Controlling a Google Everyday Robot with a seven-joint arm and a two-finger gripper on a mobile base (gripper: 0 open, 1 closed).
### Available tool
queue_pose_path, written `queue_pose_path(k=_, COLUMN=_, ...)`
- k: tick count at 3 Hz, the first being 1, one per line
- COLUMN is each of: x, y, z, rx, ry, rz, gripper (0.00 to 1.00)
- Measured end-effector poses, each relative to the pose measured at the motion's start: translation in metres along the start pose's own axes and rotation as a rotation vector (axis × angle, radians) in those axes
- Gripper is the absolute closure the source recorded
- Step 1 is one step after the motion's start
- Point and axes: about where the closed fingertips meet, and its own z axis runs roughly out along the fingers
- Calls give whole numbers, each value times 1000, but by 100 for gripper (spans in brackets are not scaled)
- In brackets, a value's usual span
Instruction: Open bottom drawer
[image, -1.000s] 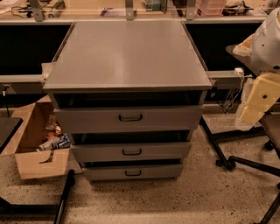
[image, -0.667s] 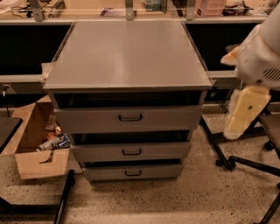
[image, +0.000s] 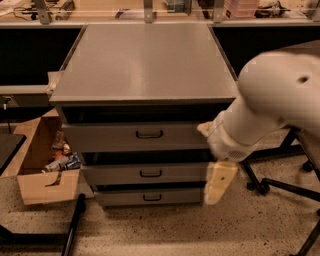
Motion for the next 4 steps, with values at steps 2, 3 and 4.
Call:
queue_pose_path(k=2, x=-1, y=31, z=113, rx=-140, ry=-68, rz=34, gripper=0)
queue_pose_path(k=3, x=0, y=32, z=119, rx=-138, ry=-47, rz=31, gripper=0)
queue_pose_path(k=4, x=25, y=31, z=174, rx=-149, ry=-22, rz=5, gripper=0)
